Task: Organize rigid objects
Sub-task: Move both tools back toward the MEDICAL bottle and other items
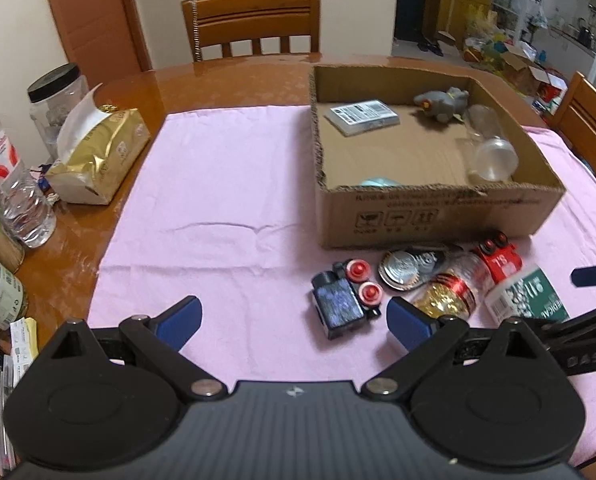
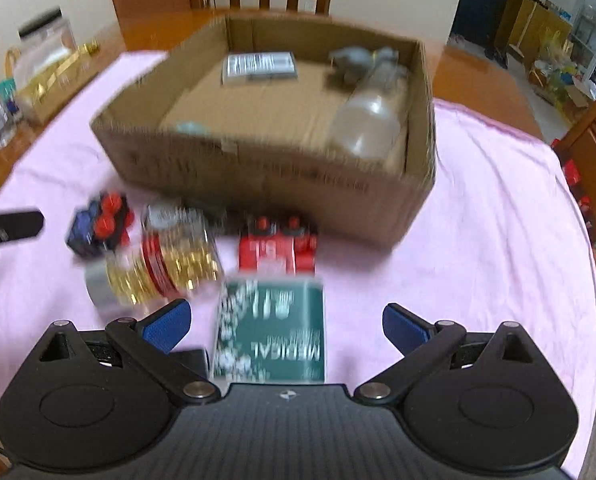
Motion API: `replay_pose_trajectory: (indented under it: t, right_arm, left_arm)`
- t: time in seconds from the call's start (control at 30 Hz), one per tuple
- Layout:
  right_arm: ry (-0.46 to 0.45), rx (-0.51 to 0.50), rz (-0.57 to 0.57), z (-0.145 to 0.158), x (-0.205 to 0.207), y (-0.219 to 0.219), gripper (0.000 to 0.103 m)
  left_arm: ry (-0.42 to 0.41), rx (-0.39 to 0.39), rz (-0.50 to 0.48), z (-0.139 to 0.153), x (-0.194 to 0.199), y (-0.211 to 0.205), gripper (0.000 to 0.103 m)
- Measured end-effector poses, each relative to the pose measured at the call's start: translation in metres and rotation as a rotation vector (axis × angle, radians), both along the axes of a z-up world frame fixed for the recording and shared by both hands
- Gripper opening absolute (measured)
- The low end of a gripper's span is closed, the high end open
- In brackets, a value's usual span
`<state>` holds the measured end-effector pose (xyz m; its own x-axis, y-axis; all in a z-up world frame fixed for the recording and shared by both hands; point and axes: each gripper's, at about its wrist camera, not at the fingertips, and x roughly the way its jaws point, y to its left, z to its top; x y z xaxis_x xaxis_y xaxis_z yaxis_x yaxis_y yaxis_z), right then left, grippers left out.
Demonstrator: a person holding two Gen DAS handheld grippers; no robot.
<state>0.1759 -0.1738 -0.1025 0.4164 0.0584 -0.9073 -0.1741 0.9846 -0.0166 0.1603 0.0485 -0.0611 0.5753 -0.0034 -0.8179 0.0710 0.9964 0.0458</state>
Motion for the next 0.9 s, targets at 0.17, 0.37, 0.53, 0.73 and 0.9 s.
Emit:
replay_pose_trajectory:
  t: [0.17, 0.37, 0.53, 0.73, 0.9]
  right_arm:
    - [0.031, -0.003, -0.060, -0.008, -0.012, -0.013, 0.103]
    - [0.033, -0.013, -0.123, -0.008, -0.026, -0.031, 0.103]
    - [0.029, 0.008, -0.153, -0.009, -0.031, -0.052, 0.103]
    - [0.022, -0.002, -0.164, -0.017, -0.029, -0.085, 0.103]
    - [0.024, 0.046, -0.098, -0.023, -0.035, -0.103, 0.103]
  left_arm:
    - [-0.010, -0.005, -0.051, 0.000, -0.003, -0.005, 0.098]
    - [-0.020, -0.004, -0.149, 0.001, -0.010, -0.020, 0.098]
    - [-0.022, 0.010, -0.218, 0.005, -0.022, -0.041, 0.098]
    - [-0.003, 0.011, -0.297, 0.005, -0.039, -0.073, 0.098]
    - [0.050, -0.019, -0.367, -0.005, -0.048, -0.099, 0.098]
